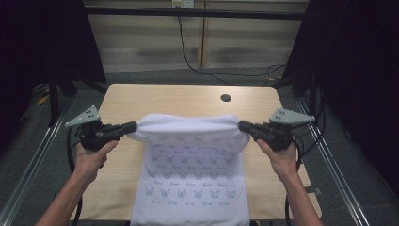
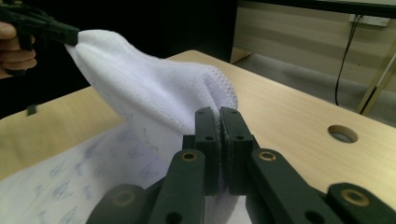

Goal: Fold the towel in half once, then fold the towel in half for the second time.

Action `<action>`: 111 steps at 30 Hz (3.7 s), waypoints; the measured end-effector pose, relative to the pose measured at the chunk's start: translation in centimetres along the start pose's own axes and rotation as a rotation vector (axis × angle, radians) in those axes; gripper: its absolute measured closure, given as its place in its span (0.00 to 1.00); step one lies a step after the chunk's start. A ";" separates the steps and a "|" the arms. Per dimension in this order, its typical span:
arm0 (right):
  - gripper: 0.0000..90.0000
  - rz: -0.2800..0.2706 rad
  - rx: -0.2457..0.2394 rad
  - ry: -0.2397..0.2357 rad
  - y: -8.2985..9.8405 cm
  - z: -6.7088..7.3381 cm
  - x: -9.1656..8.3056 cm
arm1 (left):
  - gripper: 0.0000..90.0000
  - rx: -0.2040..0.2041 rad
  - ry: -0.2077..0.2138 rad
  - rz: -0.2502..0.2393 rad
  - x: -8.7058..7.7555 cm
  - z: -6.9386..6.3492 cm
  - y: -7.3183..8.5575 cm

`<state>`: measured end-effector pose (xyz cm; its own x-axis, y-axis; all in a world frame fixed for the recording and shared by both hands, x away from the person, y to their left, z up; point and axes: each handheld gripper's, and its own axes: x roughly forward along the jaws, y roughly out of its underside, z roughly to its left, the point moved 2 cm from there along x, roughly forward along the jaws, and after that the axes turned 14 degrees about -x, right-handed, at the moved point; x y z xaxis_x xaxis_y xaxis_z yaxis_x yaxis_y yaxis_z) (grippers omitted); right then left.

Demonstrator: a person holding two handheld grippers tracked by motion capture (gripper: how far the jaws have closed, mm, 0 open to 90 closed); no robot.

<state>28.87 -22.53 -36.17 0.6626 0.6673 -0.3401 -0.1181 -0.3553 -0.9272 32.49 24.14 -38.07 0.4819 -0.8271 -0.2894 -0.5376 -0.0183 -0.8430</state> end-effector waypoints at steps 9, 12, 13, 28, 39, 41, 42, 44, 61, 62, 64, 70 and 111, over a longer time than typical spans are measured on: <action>0.96 0.104 0.048 -0.070 7.2 6.5 -2.9 | 0.98 -0.040 -0.009 0.144 -1.0 -1.3 9.6; 0.96 0.154 0.080 -0.101 9.7 8.5 -3.0 | 0.97 -0.050 -0.013 0.193 -1.0 -1.2 11.3; 0.96 0.177 0.083 -0.112 10.3 9.1 -3.1 | 0.97 -0.063 0.010 0.232 -1.2 -1.4 12.7; 0.75 0.270 0.079 -0.218 12.1 13.9 -5.7 | 0.77 -0.009 0.124 0.288 -3.0 -3.3 13.6; 0.64 0.256 0.090 -0.139 10.7 6.0 3.1 | 0.66 -0.032 -0.071 0.324 7.1 3.4 9.8; 0.64 0.318 0.103 -0.133 11.8 4.2 5.3 | 0.68 -0.045 -0.107 0.362 8.6 4.7 10.0; 0.64 0.348 0.108 -0.125 12.3 3.8 6.3 | 0.68 -0.034 -0.146 0.369 9.1 5.3 10.3; 0.67 0.396 0.100 -0.116 13.2 3.4 7.6 | 0.74 -0.052 -0.124 0.345 9.0 5.7 10.5; 0.63 0.353 0.078 -0.134 12.7 7.6 1.9 | 0.68 -0.009 -0.035 0.373 4.3 2.1 12.4; 0.60 0.338 0.080 -0.102 12.4 6.5 2.0 | 0.67 -0.025 -0.032 0.347 4.5 2.6 11.8; 0.53 0.315 0.088 -0.048 11.8 4.0 2.4 | 0.65 -0.050 -0.057 0.308 5.0 3.7 10.5; 0.44 0.326 0.145 -0.004 12.1 -1.0 5.0 | 0.55 -0.088 -0.109 0.260 7.3 5.9 9.0; 0.95 0.167 0.177 0.036 5.6 -6.5 5.9 | 1.00 -0.061 -0.109 0.054 6.9 6.6 -1.0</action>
<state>36.94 -24.84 -42.33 0.6489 0.5837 -0.4881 -0.3537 -0.3366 -0.8727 40.89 22.15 -42.16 0.5217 -0.7619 -0.3839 -0.6045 -0.0126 -0.7965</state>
